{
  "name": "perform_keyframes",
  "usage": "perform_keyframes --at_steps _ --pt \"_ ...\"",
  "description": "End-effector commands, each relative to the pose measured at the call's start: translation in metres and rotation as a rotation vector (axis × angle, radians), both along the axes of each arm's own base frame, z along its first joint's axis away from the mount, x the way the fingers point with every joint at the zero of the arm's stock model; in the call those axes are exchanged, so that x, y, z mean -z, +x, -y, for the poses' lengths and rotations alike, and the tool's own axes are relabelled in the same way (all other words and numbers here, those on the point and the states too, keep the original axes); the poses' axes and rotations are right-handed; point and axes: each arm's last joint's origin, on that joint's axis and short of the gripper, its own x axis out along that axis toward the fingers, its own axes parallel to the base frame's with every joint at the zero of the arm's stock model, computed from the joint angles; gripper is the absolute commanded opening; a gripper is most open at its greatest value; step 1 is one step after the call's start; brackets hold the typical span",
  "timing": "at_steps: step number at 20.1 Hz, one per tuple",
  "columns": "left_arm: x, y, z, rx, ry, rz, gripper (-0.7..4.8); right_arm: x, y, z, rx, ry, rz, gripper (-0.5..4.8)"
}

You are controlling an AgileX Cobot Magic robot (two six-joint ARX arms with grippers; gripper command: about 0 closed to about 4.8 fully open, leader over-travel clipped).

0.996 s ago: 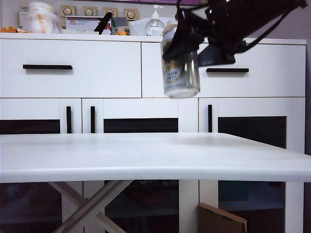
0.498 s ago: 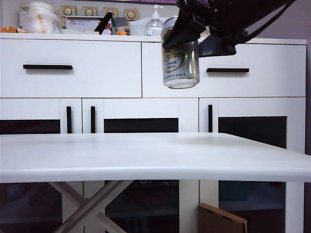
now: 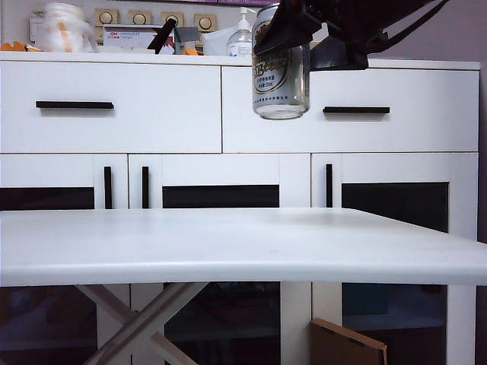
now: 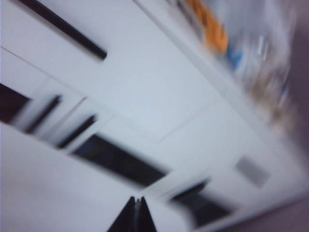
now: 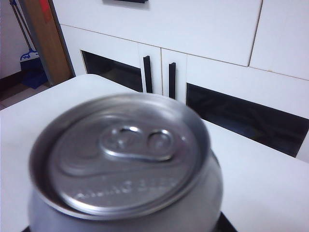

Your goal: Pick up a can of beer from the white table, open the left drawer, place the beer inside the drawer, and finally close the drawer.

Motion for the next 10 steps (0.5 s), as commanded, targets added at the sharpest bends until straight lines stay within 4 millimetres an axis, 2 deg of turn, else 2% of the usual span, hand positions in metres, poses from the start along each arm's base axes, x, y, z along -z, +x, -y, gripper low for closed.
perform_keyframes --at_steps 1,2,6,8,9,10 --pt "0.000 0.023 0.000 -0.042 -0.180 0.071 1.77 -0.016 -0.003 0.001 -0.016 0.056 0.083 1.65" --pt "0.003 0.035 0.000 -0.039 -0.207 0.102 2.15 -0.018 -0.004 0.001 -0.030 0.062 0.090 1.65" --pt "0.017 0.061 0.000 -0.068 -0.339 0.120 2.27 -0.026 -0.010 0.003 -0.038 0.076 0.114 1.65" --pt "0.025 0.076 -0.004 -0.101 -0.368 0.161 3.37 -0.029 -0.012 0.004 -0.042 0.082 0.123 1.65" --pt "0.029 0.085 -0.009 -0.100 -0.396 0.202 4.09 -0.031 -0.014 0.005 -0.041 0.085 0.129 1.65" --pt "0.032 0.090 -0.010 -0.097 -0.434 0.218 4.13 -0.032 -0.015 0.006 -0.041 0.087 0.132 1.65"
